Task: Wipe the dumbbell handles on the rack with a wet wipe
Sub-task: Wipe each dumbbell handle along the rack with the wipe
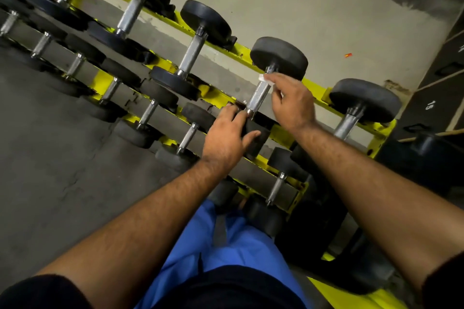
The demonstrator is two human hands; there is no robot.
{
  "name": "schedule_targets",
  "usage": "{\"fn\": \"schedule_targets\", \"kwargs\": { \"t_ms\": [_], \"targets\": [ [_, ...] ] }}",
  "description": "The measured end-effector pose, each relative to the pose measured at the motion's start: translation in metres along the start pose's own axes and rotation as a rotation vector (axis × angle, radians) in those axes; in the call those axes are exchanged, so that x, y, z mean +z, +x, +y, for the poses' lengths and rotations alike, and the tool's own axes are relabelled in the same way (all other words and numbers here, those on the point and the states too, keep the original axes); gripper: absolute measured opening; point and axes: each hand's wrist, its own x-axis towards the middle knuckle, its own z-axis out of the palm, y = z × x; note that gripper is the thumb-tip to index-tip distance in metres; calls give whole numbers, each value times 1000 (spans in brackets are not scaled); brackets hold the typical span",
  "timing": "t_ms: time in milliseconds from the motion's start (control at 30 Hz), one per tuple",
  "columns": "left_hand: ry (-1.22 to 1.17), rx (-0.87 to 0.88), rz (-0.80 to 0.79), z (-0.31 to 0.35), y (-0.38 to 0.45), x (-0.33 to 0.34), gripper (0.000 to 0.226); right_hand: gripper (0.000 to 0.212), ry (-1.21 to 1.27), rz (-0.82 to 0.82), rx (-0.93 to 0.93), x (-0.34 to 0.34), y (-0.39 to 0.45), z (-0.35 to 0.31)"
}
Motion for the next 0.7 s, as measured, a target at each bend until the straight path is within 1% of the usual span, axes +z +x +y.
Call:
{"fn": "schedule_targets", "kwargs": {
  "t_ms": [67,167,233,300,333,400,433,467,500,567,600,633,700],
  "targets": [
    [15,-26,1,0,5,2,55,41,-38,-5,-86,7,7,12],
    [-8,-17,-12,-6,8,0,55,40,-72,-15,-225,16,19,32],
    [-24,-3,-15,-12,10,-4,55,38,-97,-65,-349,25,20,44],
    [-30,5,-23,-17,12,-7,55,41,-162,-111,-446,32,18,56],
    [-30,13,-25,-20,13,-8,55,43,-195,-120,-462,35,18,61],
    [-33,29,-18,-25,14,-7,57,47,-228,-96,-429,42,17,66],
    [-33,31,-15,-26,14,-5,58,47,-213,-81,-416,45,15,65],
    [-29,34,-10,-27,14,-3,58,46,-187,-80,-446,49,10,63],
    [-20,37,-1,-27,13,-1,60,43,-167,-104,-530,54,5,61],
    [-5,41,13,-26,12,2,63,36,-176,-209,-716,54,-2,61],
    [-3,40,12,-26,12,2,65,37,-198,-234,-749,49,1,64],
    [-1,39,15,-26,12,3,65,40,-209,-220,-731,44,7,69],
    [-6,38,13,-26,12,2,65,47,-226,-137,-595,37,14,78]
  ]
}}
